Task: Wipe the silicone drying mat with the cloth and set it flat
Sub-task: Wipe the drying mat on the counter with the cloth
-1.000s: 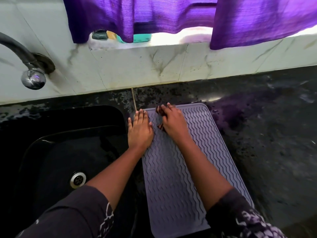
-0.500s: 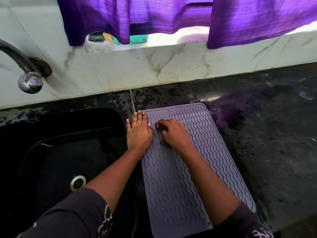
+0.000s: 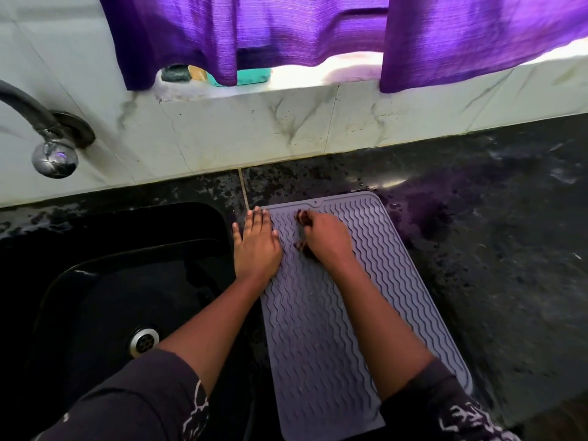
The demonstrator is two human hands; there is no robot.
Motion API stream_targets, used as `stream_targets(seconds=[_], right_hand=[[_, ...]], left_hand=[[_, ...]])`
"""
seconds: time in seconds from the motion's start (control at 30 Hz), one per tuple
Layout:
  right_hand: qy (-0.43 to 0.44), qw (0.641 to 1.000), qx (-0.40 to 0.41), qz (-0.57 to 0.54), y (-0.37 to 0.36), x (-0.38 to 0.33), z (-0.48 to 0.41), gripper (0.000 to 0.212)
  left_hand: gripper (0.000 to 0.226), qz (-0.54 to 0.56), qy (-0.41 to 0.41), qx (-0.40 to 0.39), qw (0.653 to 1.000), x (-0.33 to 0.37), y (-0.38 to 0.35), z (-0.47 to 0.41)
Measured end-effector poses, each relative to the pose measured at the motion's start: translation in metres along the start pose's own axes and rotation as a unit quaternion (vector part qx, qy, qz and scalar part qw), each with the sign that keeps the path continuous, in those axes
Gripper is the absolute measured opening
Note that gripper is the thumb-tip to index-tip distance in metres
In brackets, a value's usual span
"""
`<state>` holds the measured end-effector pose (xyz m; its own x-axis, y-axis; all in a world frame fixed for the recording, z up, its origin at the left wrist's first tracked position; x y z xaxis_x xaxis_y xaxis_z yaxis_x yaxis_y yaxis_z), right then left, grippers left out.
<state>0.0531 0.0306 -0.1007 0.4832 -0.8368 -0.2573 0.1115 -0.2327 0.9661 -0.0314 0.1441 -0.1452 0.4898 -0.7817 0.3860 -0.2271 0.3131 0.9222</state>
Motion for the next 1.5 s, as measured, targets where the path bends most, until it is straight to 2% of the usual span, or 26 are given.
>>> stream_targets(seconds=[0.07, 0.2, 0.4, 0.5, 0.57, 0.63, 0.7, 0.83, 1.0, 1.07, 1.17, 1.23, 1.3, 1.37, 1.5], right_hand=[[0.015, 0.999, 0.007, -0.039, 0.000, -0.010, -0.007, 0.038], [0.056, 0.997, -0.049, 0.029, -0.021, -0.029, -0.008, 0.052], [0.069, 0.993, -0.076, 0.056, -0.018, -0.012, 0.042, 0.048], [0.061, 0.993, -0.094, 0.036, -0.014, -0.004, 0.060, 0.035], [0.022, 0.996, -0.077, -0.029, -0.001, -0.001, 0.043, 0.029], [0.038, 0.998, -0.017, -0.049, 0.005, -0.005, 0.021, 0.036], [0.073, 0.997, -0.032, 0.005, -0.008, -0.012, 0.011, 0.044], [0.079, 0.994, -0.045, 0.053, -0.023, -0.009, 0.018, 0.046], [0.086, 0.990, -0.051, 0.103, -0.025, 0.003, 0.080, 0.048], [0.095, 0.989, -0.067, 0.089, -0.021, 0.008, 0.098, 0.043], [0.038, 0.993, -0.104, -0.035, -0.003, 0.013, 0.073, 0.032], [0.050, 0.996, -0.040, -0.059, 0.009, 0.007, 0.037, 0.035], [0.093, 0.995, -0.026, -0.035, 0.005, -0.006, 0.006, 0.043], [0.117, 0.991, -0.058, 0.025, -0.011, -0.017, -0.010, 0.046], [0.129, 0.988, -0.045, 0.077, -0.025, -0.014, 0.008, 0.044]], left_hand=[[0.055, -0.001, 0.000, 0.002, 1.000, 0.000, 0.000, 0.000], [0.055, -0.008, 0.004, 0.001, 1.000, 0.000, 0.000, -0.001], [0.054, -0.003, 0.001, 0.005, 1.000, -0.001, -0.001, -0.001], [0.053, -0.001, -0.001, 0.008, 1.000, -0.001, -0.001, -0.001], [0.053, 0.000, -0.002, 0.009, 1.000, -0.001, -0.001, -0.001], [0.053, 0.003, 0.000, 0.010, 1.000, -0.001, -0.001, -0.001], [0.053, 0.006, 0.001, 0.009, 1.000, 0.000, -0.001, -0.001], [0.053, 0.003, 0.001, 0.012, 1.000, -0.001, 0.000, -0.001], [0.053, 0.002, 0.000, 0.020, 1.000, 0.000, 0.000, -0.001], [0.053, 0.002, 0.001, 0.020, 1.000, -0.001, -0.001, -0.001], [0.053, 0.007, 0.000, 0.020, 1.000, -0.001, 0.000, -0.001], [0.053, 0.008, 0.000, 0.020, 1.000, -0.001, 0.000, -0.001], [0.052, 0.006, 0.000, 0.021, 1.000, 0.000, 0.001, -0.001], [0.052, 0.003, 0.003, 0.019, 1.000, 0.000, 0.001, -0.001], [0.052, -0.004, 0.005, 0.018, 1.000, -0.001, 0.000, -0.001]])
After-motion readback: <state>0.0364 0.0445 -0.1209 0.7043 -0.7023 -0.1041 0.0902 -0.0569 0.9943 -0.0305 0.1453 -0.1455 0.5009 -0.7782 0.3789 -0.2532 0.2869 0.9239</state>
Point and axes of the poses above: each hand's wrist, its own z-axis away from the middle knuckle, its own y-axis out of the back of the hand, x = y × z, the point moved 6 cm from there along -z, towards the middle knuckle, and after that the axes turned 6 degrees about z, right-handed, at the moved point
